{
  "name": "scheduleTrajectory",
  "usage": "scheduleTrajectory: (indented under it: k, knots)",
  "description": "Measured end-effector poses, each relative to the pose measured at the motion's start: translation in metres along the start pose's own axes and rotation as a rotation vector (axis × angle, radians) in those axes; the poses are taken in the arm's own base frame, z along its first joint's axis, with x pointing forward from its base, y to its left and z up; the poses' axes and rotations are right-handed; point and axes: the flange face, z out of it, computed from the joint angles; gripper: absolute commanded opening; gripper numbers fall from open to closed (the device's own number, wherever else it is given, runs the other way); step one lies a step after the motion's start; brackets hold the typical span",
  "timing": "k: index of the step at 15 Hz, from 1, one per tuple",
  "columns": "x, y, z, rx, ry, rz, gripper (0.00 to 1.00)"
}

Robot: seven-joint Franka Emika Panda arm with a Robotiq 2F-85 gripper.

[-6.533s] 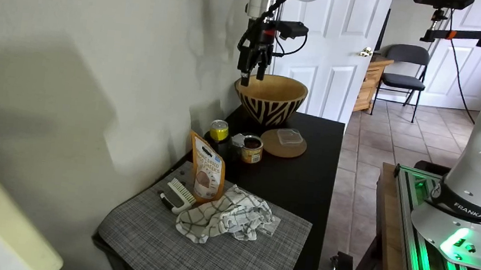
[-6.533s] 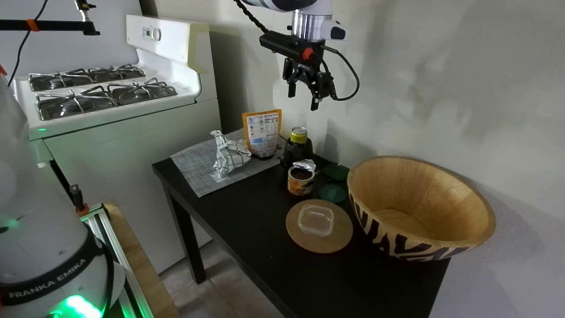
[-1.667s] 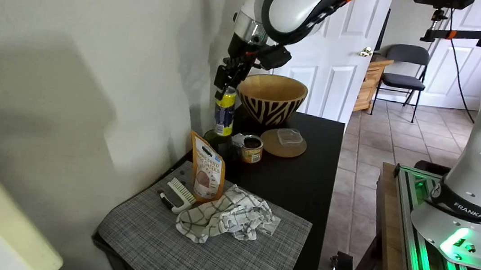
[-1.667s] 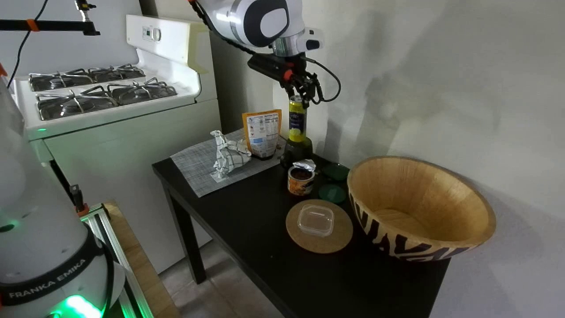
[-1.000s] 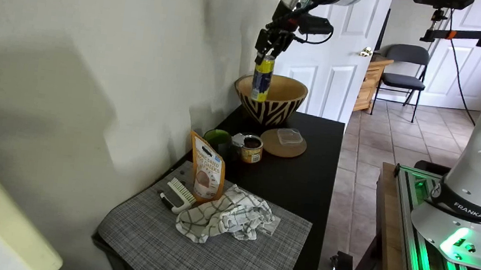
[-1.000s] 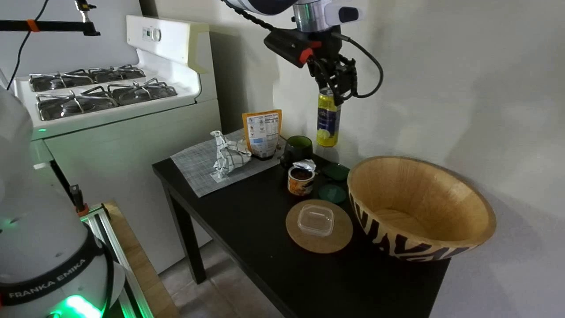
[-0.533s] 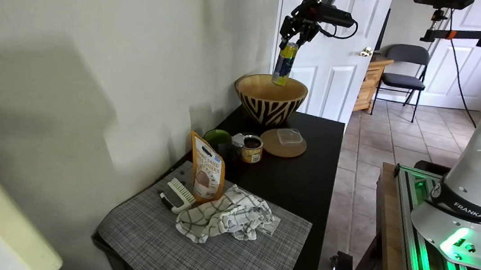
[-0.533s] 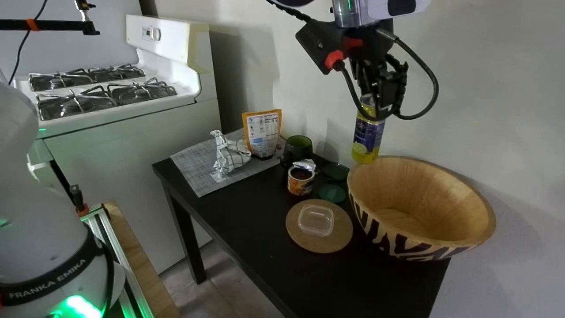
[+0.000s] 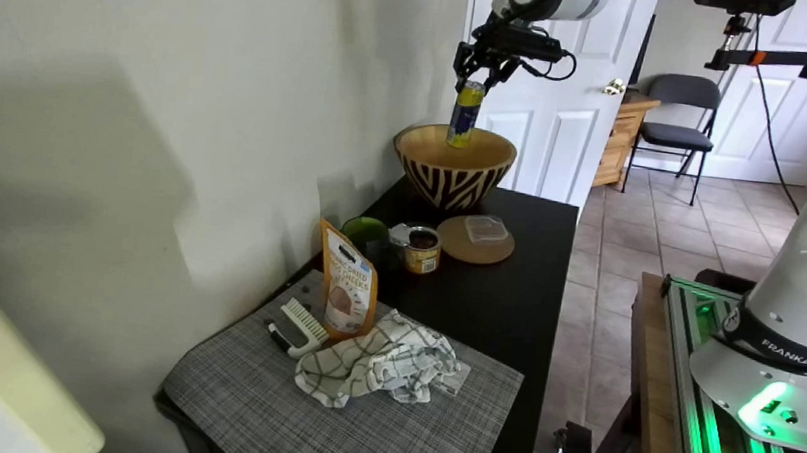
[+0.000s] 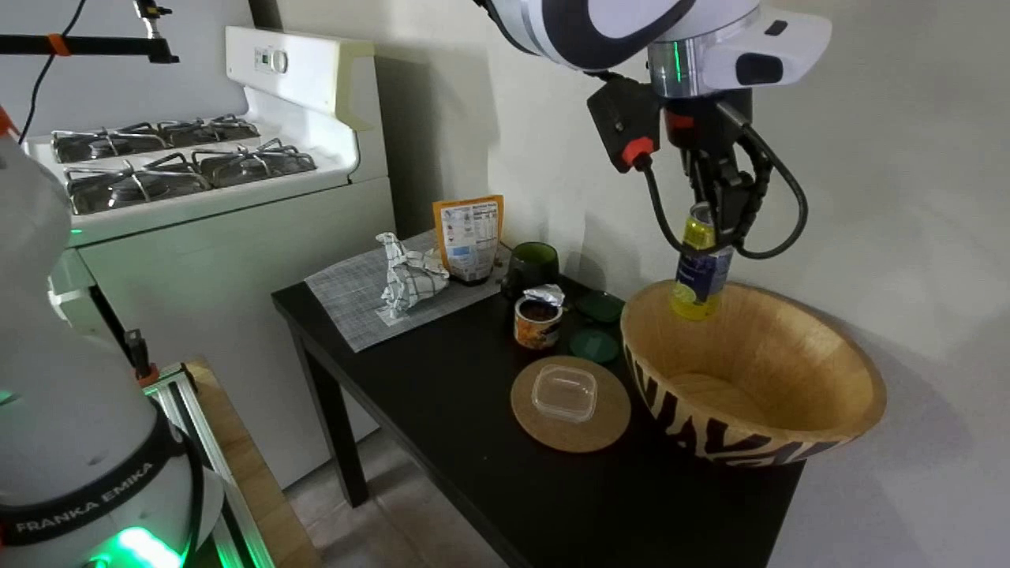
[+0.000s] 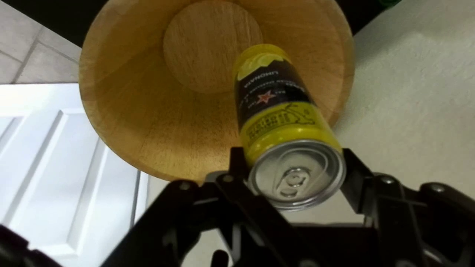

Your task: Put the can in the brown bowl

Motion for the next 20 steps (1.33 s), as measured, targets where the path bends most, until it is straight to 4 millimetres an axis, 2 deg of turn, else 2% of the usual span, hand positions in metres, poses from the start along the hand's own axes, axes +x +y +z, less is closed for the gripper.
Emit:
scheduleTrajectory:
  k: [3,4,8,13,20]
  knots:
    - [0.006,0.009,0.020,-0.030,-0.014,0.048,0.63]
    - [0.007,0.009,0.021,-0.030,-0.014,0.050,0.38]
    - [0.006,0.008,0.026,-0.035,-0.023,0.047,0.38]
    - [0.000,0.014,0.067,-0.075,-0.074,0.049,0.38]
    - [0.027,0.024,0.116,-0.117,-0.078,0.088,0.38]
